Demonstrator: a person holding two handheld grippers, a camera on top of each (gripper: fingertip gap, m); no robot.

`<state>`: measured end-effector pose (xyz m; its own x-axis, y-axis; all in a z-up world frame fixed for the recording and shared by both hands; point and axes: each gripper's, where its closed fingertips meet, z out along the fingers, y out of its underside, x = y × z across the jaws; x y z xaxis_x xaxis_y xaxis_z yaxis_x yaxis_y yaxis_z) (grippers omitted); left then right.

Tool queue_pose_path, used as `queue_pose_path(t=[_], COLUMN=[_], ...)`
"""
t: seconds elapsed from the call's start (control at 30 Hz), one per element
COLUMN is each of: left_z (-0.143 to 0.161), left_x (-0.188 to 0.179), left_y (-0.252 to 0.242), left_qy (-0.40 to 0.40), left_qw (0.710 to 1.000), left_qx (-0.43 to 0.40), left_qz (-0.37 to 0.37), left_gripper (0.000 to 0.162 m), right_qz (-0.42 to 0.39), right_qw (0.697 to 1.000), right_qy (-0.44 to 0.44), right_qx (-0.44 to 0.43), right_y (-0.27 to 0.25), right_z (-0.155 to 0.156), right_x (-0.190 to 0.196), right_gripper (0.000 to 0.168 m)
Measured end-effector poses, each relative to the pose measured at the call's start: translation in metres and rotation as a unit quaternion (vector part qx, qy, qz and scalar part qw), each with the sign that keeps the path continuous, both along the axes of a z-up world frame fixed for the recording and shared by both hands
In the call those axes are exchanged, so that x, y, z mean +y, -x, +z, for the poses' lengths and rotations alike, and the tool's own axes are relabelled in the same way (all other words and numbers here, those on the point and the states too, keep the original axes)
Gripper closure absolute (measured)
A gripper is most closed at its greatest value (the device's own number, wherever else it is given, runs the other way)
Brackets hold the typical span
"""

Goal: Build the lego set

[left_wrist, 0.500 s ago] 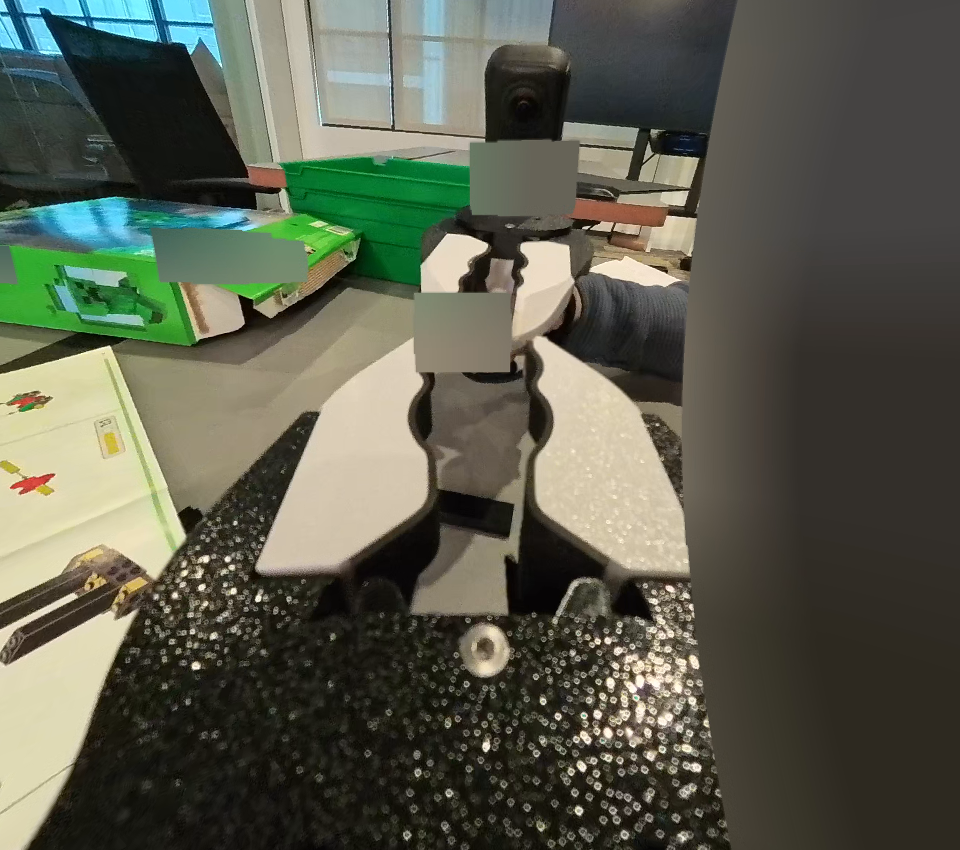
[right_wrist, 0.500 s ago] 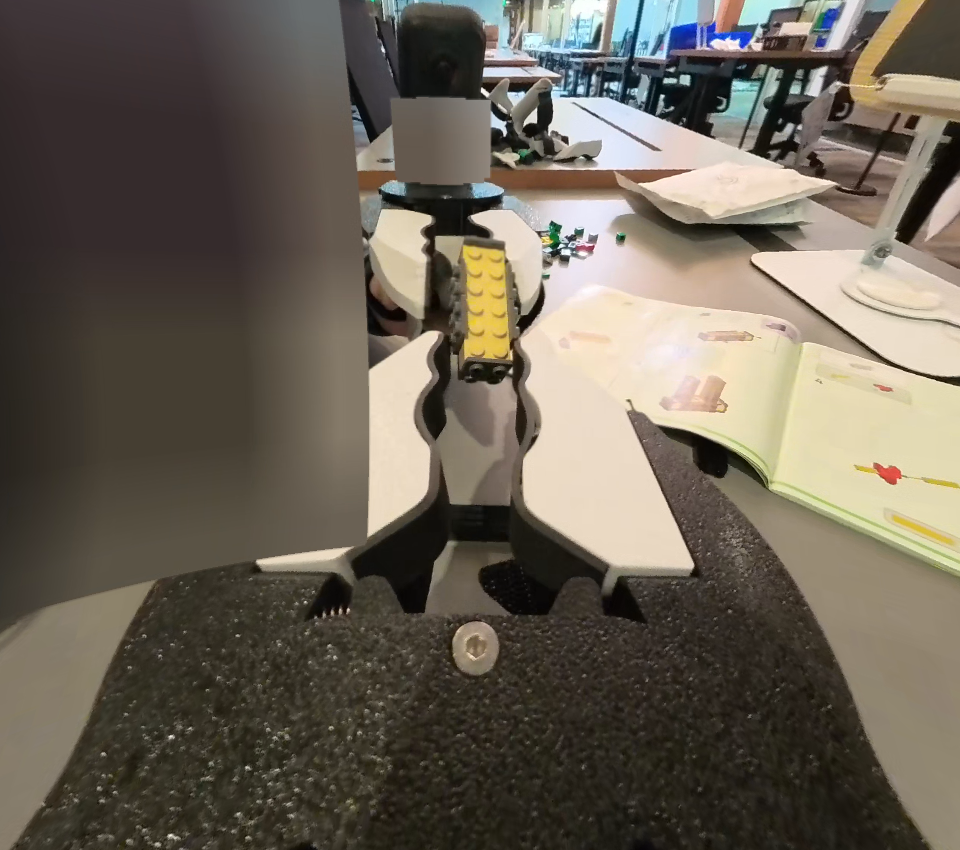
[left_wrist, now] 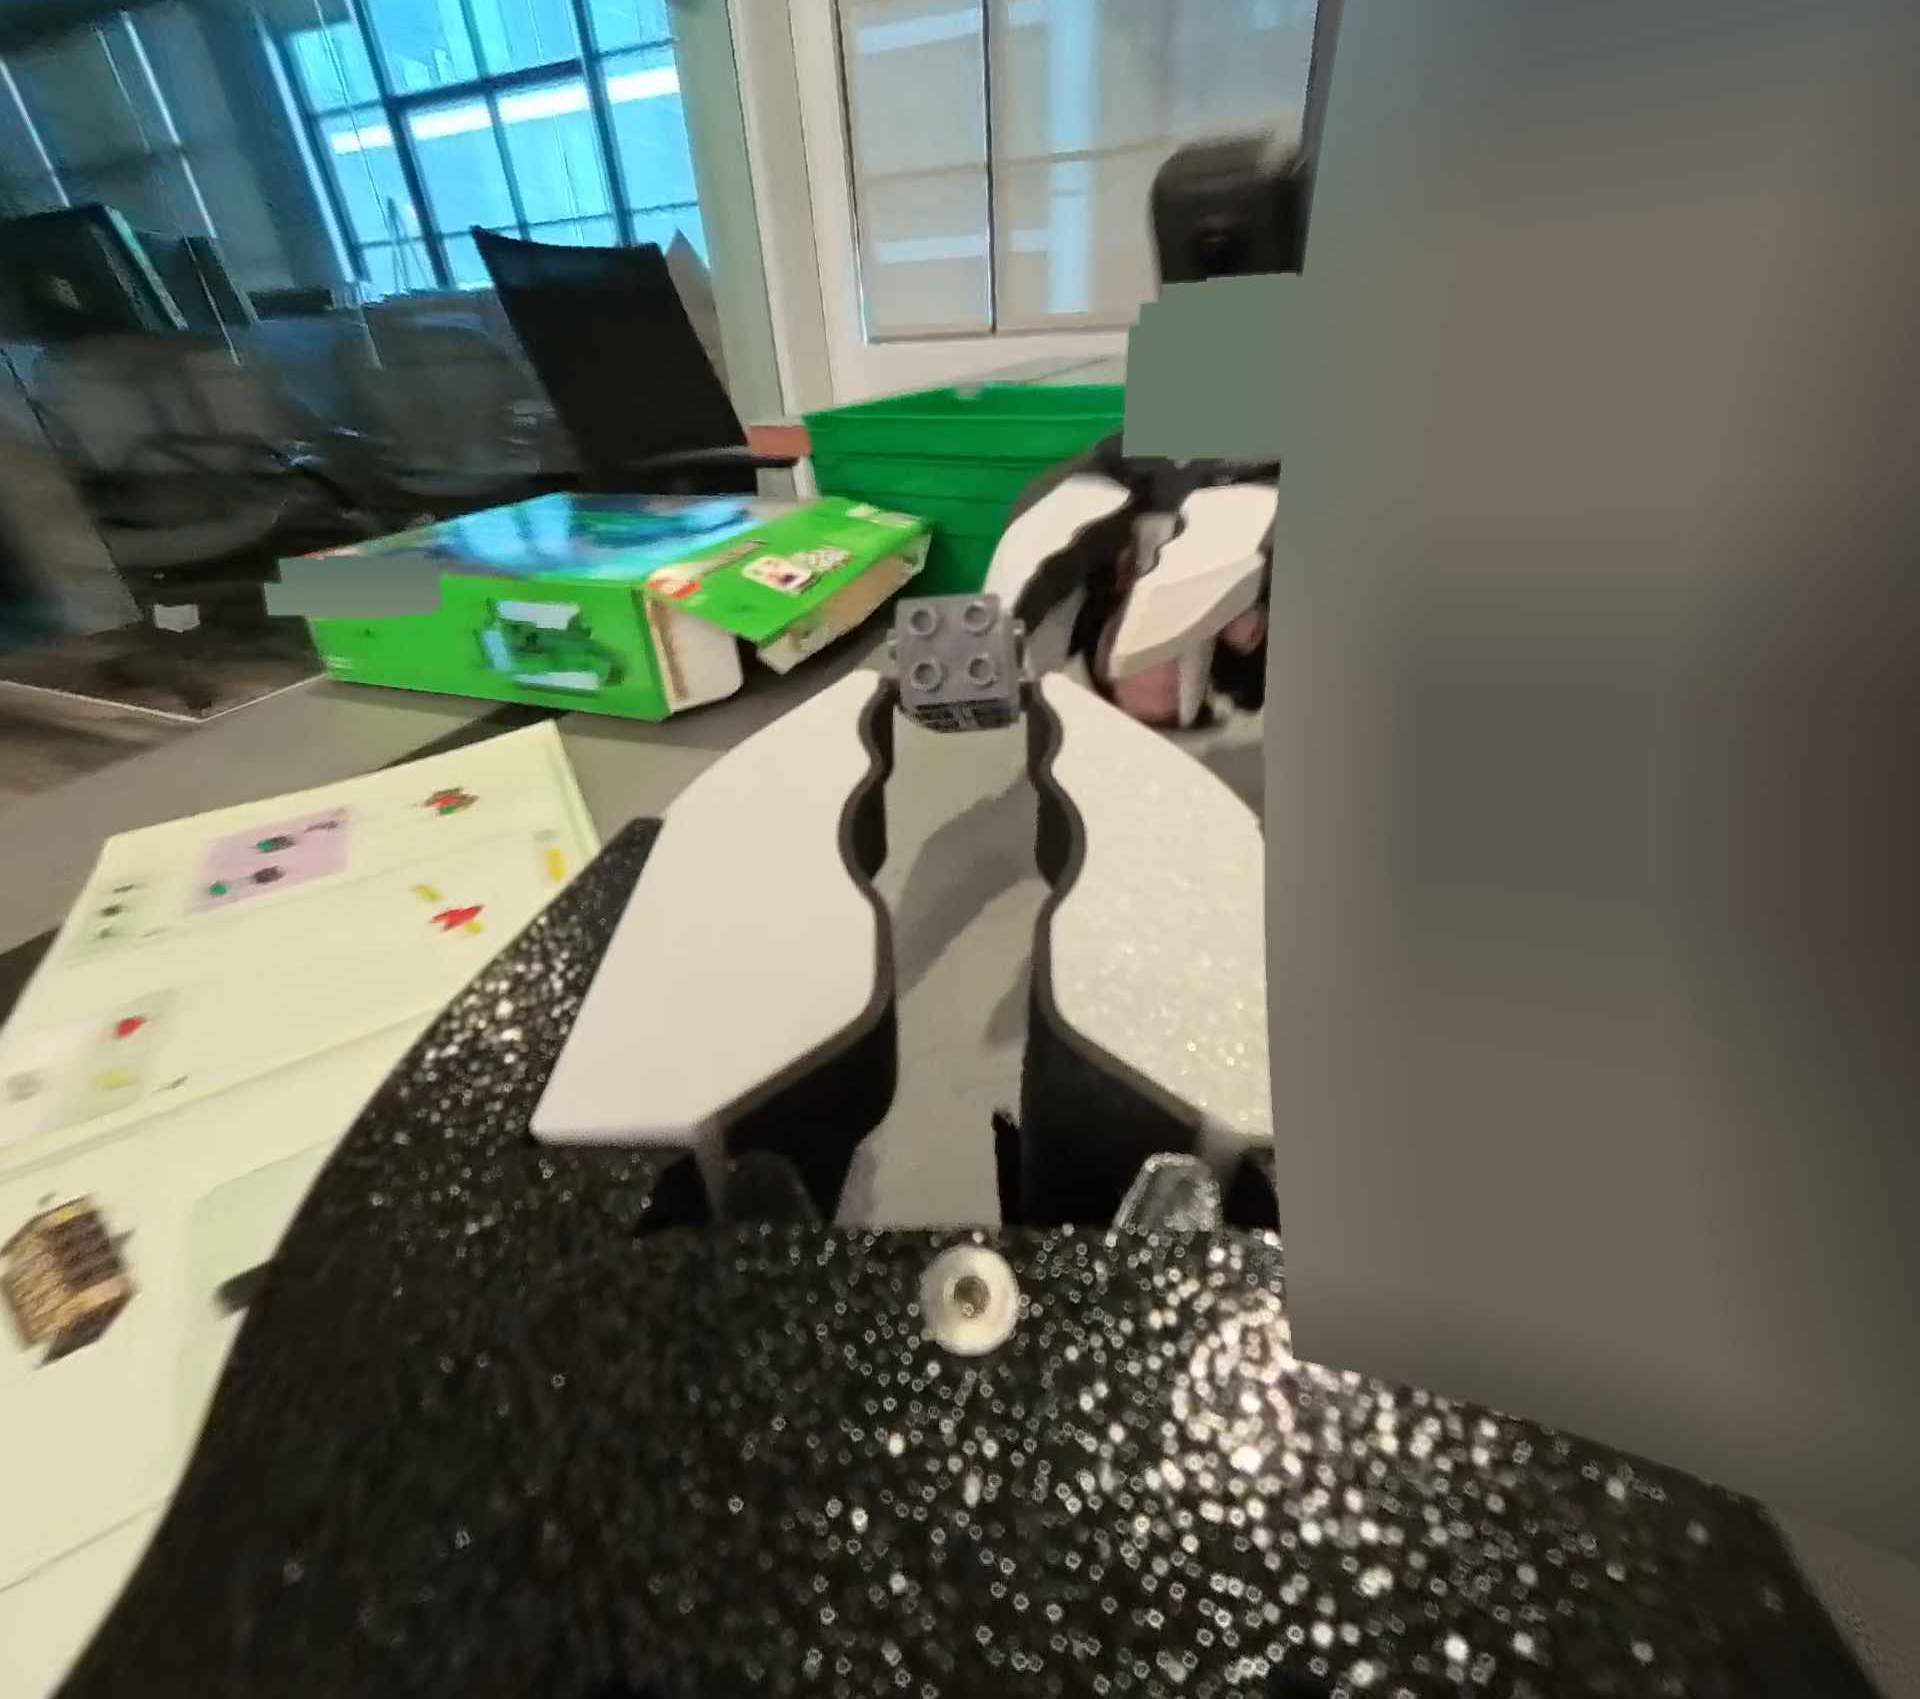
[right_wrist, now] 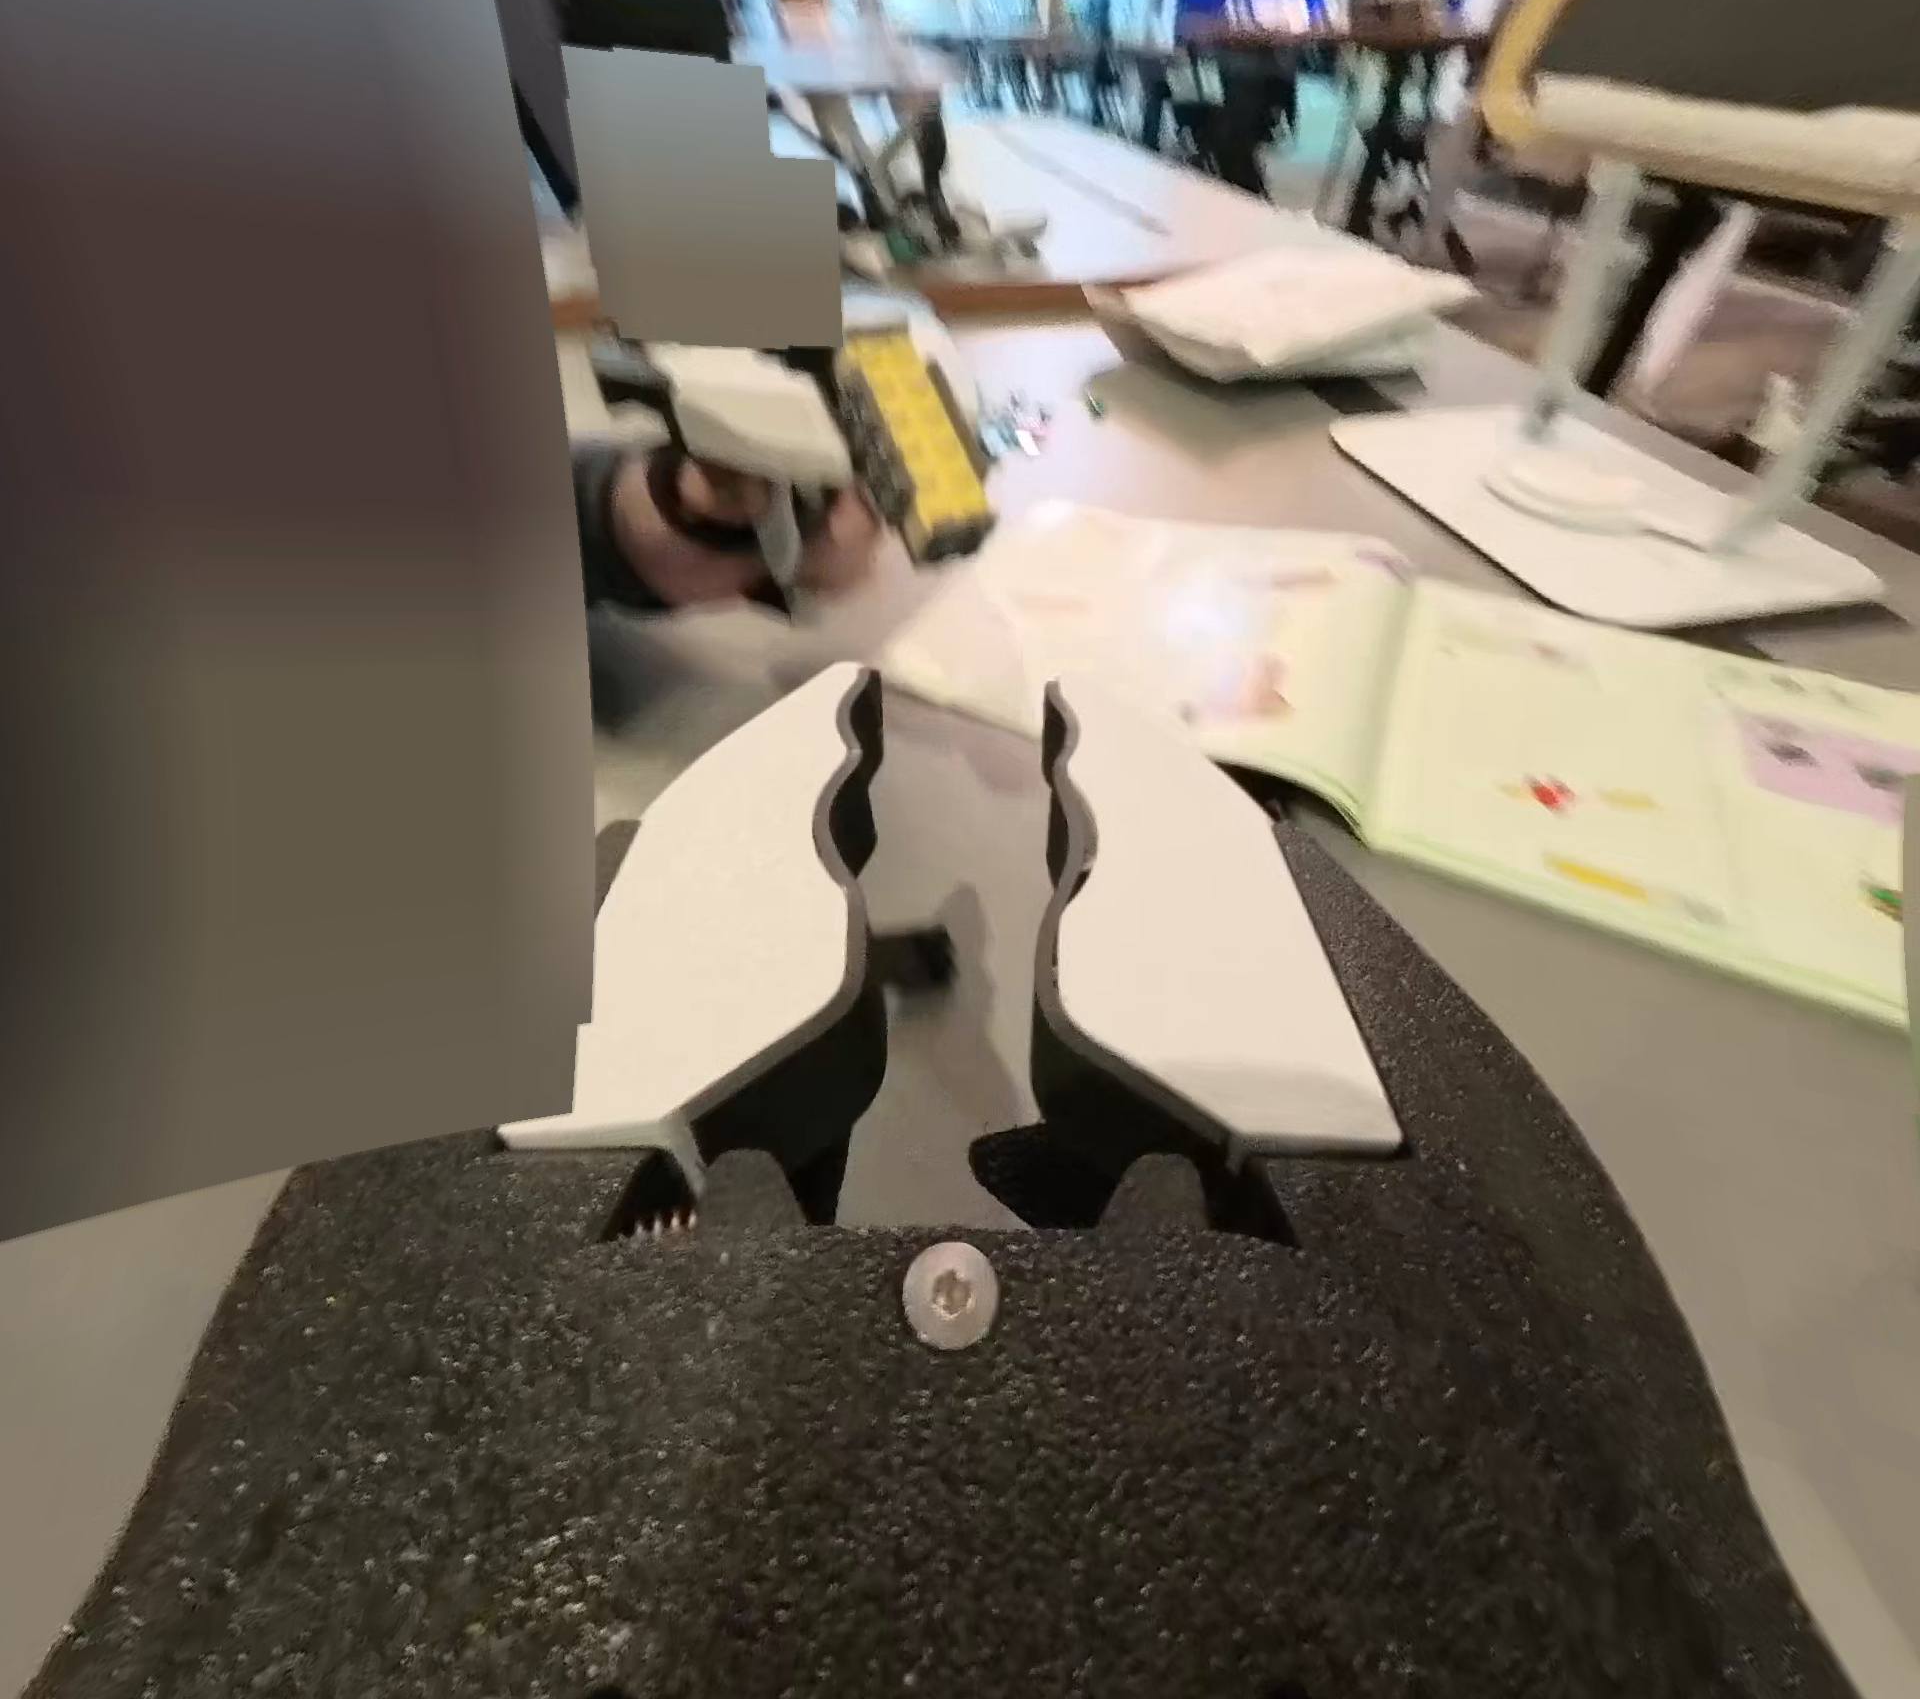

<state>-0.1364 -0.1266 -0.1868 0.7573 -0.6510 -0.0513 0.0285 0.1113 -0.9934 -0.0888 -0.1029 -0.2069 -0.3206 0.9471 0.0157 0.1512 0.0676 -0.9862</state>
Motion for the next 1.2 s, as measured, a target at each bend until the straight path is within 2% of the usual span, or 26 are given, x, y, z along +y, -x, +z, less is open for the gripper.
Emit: queue_pose_path(t=[0.07,0.13,0.2,0.27,0.5,0.63,0.7,0.83,0.93,1.03,1.2], left_z=[-0.007,-0.012,-0.015,-0.015,-0.016,-0.017,-0.017,-0.016,-0.016,-0.016,-0.015], left_x=[0.000,-0.001,0.001,0.001,-0.001,-0.003,-0.004,-0.006,-0.007,-0.007,-0.007], left_y=[0.005,0.009,0.018,0.024,0.033,0.035,0.037,0.036,0.035,0.035,0.036], left_qy=[0.011,0.018,0.023,0.021,0.019,0.019,0.019,0.022,0.026,0.028,0.024], left_qw=[1.000,1.000,1.000,1.000,1.000,1.000,1.000,1.000,0.999,0.999,0.999], left_qx=[0.006,0.003,0.006,0.000,-0.010,-0.010,-0.012,-0.019,-0.025,-0.026,-0.025], left_qz=[-0.009,-0.019,-0.005,0.002,0.005,0.003,0.003,-0.008,-0.016,-0.018,-0.016], left_gripper=[0.138,0.138,0.138,0.138,0.138,0.138,0.138,0.138,0.138,0.138,0.138], right_qz=[-0.005,0.023,0.066,0.085,0.030,0.053,0.077,0.020,0.041,0.067,0.027], right_qw=[0.997,0.988,0.974,0.967,0.960,0.950,0.945,0.958,0.954,0.931,0.952], right_qy=[-0.058,-0.086,-0.070,-0.043,-0.084,-0.074,-0.061,-0.115,-0.080,-0.040,-0.026], right_qx=[-0.044,-0.123,-0.207,-0.238,-0.266,-0.299,-0.312,-0.263,-0.284,-0.355,-0.304], right_y=[-0.007,-0.013,-0.019,-0.019,-0.007,-0.011,-0.019,-0.014,-0.010,-0.024,-0.004], right_z=[-0.013,-0.037,-0.060,-0.069,-0.091,-0.100,-0.098,-0.083,-0.089,-0.104,-0.103], right_x=[0.004,-0.001,-0.012,-0.020,-0.017,-0.036,-0.052,-0.033,-0.037,-0.051,-0.075], right_gripper=[0.140,0.140,0.141,0.143,0.149,0.147,0.150,0.150,0.154,0.167,0.168])
